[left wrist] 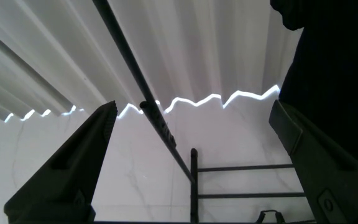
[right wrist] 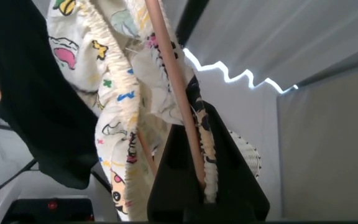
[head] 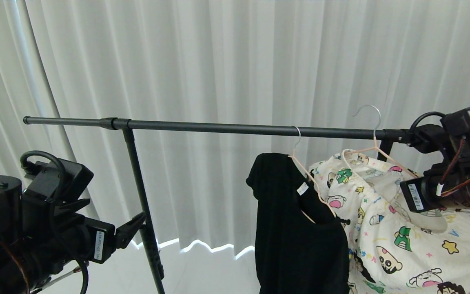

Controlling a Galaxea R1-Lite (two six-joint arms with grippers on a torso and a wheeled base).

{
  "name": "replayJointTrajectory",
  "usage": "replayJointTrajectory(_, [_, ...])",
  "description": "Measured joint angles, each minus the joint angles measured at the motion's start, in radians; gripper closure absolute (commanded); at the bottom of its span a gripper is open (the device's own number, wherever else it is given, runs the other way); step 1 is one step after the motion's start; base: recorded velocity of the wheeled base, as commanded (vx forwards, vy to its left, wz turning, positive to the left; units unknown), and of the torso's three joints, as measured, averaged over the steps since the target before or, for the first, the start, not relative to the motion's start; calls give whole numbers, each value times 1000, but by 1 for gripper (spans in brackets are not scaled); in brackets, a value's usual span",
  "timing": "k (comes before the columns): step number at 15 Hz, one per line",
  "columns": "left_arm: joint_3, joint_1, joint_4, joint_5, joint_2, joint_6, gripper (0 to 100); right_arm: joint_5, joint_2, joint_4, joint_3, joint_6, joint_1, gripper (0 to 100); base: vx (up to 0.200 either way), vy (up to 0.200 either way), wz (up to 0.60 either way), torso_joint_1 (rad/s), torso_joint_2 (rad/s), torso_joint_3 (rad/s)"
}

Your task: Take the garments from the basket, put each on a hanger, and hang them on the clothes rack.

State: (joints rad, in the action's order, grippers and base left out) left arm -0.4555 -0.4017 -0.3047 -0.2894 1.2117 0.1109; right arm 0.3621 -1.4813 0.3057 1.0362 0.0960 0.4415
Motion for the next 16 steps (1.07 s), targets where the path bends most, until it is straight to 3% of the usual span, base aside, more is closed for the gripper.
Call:
replayJointTrajectory(7, [5, 1, -16, -1, -4, -2, 0, 1, -163, -77, 60, 5, -7, 100, 0, 0, 0, 0, 0, 0])
replayJointTrajectory(16, [32, -1, -19, -1, -23, -3, 0, 3, -206, -79, 53, 4, -27, 100, 0, 0, 0, 0, 0, 0])
